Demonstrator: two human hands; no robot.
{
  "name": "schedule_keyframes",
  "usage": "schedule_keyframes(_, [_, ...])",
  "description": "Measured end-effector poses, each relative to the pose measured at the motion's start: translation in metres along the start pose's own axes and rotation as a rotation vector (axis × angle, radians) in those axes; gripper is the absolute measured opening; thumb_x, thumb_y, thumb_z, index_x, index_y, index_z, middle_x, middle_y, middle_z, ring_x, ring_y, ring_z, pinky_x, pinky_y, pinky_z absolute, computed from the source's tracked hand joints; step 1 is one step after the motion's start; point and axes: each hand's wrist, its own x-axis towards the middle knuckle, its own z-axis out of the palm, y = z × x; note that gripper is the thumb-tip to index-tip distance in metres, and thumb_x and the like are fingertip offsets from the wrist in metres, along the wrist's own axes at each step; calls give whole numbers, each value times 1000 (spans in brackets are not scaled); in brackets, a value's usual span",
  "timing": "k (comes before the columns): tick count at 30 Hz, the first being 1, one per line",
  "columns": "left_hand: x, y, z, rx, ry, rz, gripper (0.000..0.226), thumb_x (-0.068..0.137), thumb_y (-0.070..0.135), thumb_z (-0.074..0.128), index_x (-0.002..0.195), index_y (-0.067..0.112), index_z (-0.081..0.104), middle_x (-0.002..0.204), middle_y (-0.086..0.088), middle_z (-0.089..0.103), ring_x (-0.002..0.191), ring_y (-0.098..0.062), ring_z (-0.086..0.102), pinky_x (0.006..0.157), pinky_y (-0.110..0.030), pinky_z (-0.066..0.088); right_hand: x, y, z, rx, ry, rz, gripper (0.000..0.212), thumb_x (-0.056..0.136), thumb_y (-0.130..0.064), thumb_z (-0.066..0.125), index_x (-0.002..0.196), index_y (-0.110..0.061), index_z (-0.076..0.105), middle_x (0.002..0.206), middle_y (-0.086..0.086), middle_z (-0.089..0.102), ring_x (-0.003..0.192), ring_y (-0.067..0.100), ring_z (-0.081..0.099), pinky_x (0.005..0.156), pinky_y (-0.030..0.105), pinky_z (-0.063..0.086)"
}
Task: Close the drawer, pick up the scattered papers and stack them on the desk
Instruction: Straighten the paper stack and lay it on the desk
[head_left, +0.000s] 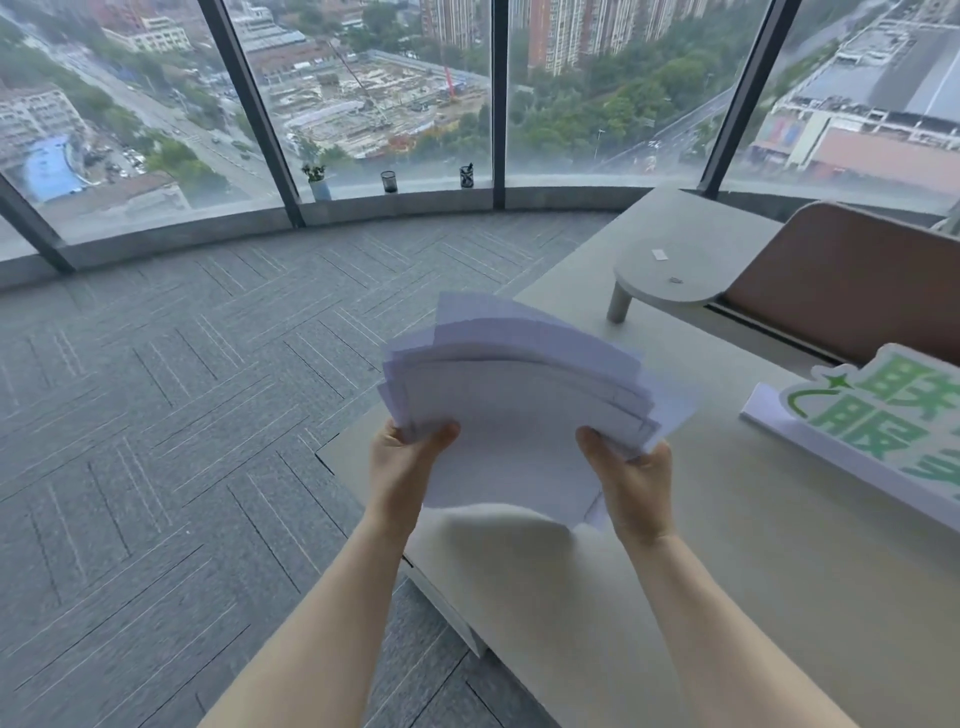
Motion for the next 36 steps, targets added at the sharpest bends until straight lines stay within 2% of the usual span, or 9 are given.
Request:
schedule_keyframes(7, [-2, -16, 8, 86, -47, -45, 52, 61, 12, 76, 109, -1, 65, 97, -11, 72, 82, -19, 66, 72, -26, 52, 5, -4, -15, -1, -141, -14, 25, 80, 4, 70, 90, -19, 71, 77, -17, 75, 73, 0, 67, 67, 20, 52])
schedule_keyframes(14, [-9, -22, 16, 127, -45, -93, 19, 70, 1, 77, 79, 16, 72, 70, 10, 75, 65, -4, 67, 66, -20, 51, 6, -1, -17, -9, -193, 145, 34, 80, 6, 73, 74, -27, 77, 73, -14, 75, 69, 2, 69, 64, 23, 54])
schedule_keyframes(17, [-10, -16, 19, 147, 8, -75, 18, 76, -3, 71, 76, 15, 72, 63, 11, 72, 60, -4, 64, 62, -19, 51, 7, -11, -19, 3, -143, 91, 20, 75, -6, 75, 86, -23, 71, 75, -15, 74, 71, 4, 67, 67, 23, 53])
schedule_keyframes(19, [-9, -11, 20, 179, 35, -58, 18, 76, -2, 72, 73, 16, 72, 60, 13, 71, 61, -8, 62, 63, -23, 49, 12, -20, -21, 40, -82, -18, 29, 79, 3, 72, 92, -21, 63, 72, -19, 68, 68, 2, 61, 70, 19, 49])
schedule_keyframes(22, [-3, 0, 23, 270, 44, 5, 21, 74, 1, 75, 61, 18, 71, 54, 15, 66, 60, -11, 56, 63, -28, 44, 26, -41, -25, -74, 40, -169, 41, 82, 2, 71, 109, -28, 60, 68, -17, 50, 65, 5, 47, 70, 18, 43])
schedule_keyframes(25, [7, 18, 28, 400, 20, 94, 24, 73, 5, 76, 56, 18, 66, 46, 19, 58, 49, -1, 49, 58, -27, 40, 42, -66, -28, -369, 65, -255, 34, 81, -14, 73, 108, -32, 66, 83, -16, 65, 79, 9, 63, 79, 24, 51])
schedule_keyframes(29, [20, 49, 34, 627, -21, 255, 31, 74, 15, 75, 50, 20, 56, 40, 15, 50, 44, -1, 43, 51, -25, 35, 57, -95, -29, -1002, -47, -338, 21, 82, -35, 63, 103, -34, 67, 81, -3, 72, 79, 28, 64, 72, 37, 53])
schedule_keyframes(33, [27, 71, 45, 924, -159, 485, 11, 77, 21, 71, 68, 17, 66, 53, 7, 48, 62, -18, 49, 57, -29, 35, 57, -95, -24, -949, -159, -211, 30, 73, -38, 70, 103, -35, 67, 85, -4, 73, 85, 24, 65, 77, 38, 53])
schedule_keyframes(36, [31, 75, 52, 1051, -209, 608, 11, 77, 23, 69, 68, 18, 64, 56, 5, 50, 67, -27, 54, 60, -30, 33, 56, -80, -20, -807, -132, -138, 19, 72, -29, 73, 91, -31, 69, 75, -12, 68, 73, 6, 62, 71, 25, 49])
